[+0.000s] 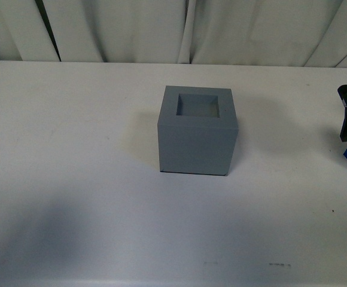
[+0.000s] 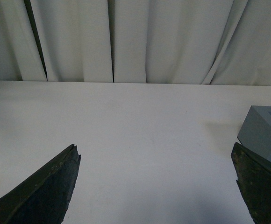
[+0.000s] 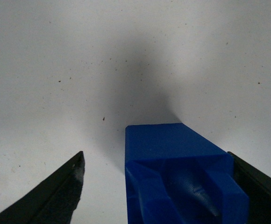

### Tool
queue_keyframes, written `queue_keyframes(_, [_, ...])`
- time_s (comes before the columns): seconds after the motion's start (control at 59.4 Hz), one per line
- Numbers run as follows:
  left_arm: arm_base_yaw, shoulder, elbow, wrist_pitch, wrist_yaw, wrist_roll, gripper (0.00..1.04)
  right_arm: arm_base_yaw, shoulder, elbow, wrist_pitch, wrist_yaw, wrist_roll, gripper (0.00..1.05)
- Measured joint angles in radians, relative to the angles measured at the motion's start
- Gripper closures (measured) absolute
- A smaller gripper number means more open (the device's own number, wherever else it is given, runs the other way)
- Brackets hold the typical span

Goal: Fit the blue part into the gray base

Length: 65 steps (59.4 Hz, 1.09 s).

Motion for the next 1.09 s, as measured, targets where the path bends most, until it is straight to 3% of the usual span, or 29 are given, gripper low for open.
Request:
queue_keyframes(0.202, [0.000, 0.000, 0.000, 0.000, 0.000, 0.000, 0.06, 0.006, 0.010, 0.011, 0.000, 0.006, 0.001, 0.56])
queue_keyframes(0.555, [0.000, 0.000, 0.000, 0.000, 0.000, 0.000, 0.06, 0.032, 0.000, 0.103, -0.075, -0.049, -0.033, 0.57])
queue_keyframes(1.094, [0.000, 0.000, 0.000, 0.000, 0.000, 0.000, 0.06, 0.194, -0.021, 0.448, -0.297, -0.257, -0.357, 0.57])
